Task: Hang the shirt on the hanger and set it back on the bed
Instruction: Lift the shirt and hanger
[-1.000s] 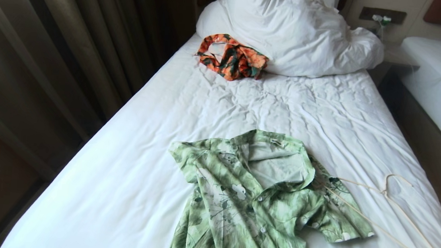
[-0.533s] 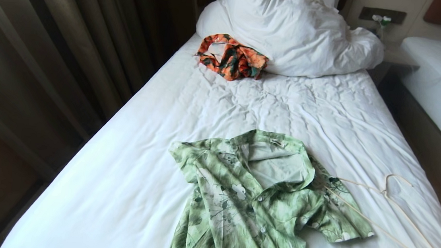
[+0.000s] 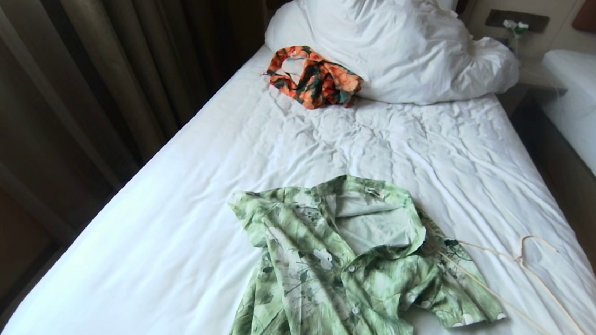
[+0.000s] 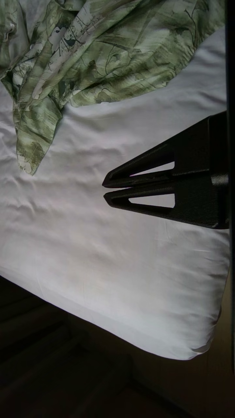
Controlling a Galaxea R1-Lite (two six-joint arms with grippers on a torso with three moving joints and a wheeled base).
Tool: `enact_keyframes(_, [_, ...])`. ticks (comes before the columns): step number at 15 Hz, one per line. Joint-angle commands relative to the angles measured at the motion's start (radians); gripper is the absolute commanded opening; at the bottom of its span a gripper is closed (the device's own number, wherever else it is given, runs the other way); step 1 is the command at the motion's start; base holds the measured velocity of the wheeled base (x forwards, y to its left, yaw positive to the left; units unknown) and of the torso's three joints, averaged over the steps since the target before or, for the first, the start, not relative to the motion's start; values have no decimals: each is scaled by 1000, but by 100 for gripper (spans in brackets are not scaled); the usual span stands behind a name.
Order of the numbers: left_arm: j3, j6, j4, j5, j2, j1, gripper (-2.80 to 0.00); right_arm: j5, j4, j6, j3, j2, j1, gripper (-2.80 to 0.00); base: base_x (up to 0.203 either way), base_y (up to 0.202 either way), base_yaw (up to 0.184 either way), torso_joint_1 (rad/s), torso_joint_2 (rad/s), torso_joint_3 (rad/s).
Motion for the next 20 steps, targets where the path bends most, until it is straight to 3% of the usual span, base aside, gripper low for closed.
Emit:
enact_keyframes(1, [0, 0, 0, 0, 1, 1, -280, 0, -31, 37, -73, 274, 0, -280, 0, 0, 0, 0, 0, 0])
enact_keyframes(5, [0, 0, 0, 0, 1, 0, -280, 1, -60, 179, -221, 621, -8, -280, 0, 0, 0, 0, 0, 0])
enact_keyframes(8, [0, 0, 0, 0, 1, 1, -280, 29, -60, 237, -321, 836, -45, -280, 0, 0, 0, 0, 0, 0])
enact_keyframes(10, [0, 0, 0, 0, 1, 1, -280, 115, -38, 251, -368, 946, -118, -280, 0, 0, 0, 0, 0, 0])
enact_keyframes(12, [0, 0, 0, 0, 1, 0, -280, 291, 53, 254, -446, 1033, -251, -280, 0, 0, 0, 0, 0, 0])
enact_keyframes(15, [0, 0, 0, 0, 1, -1, -280, 490, 247, 191, -590, 1195, -419, -280, 0, 0, 0, 0, 0, 0])
enact_keyframes(20, [0, 0, 0, 0, 1, 0, -280, 562, 309, -24, -667, 1402, -510, -280, 0, 0, 0, 0, 0, 0])
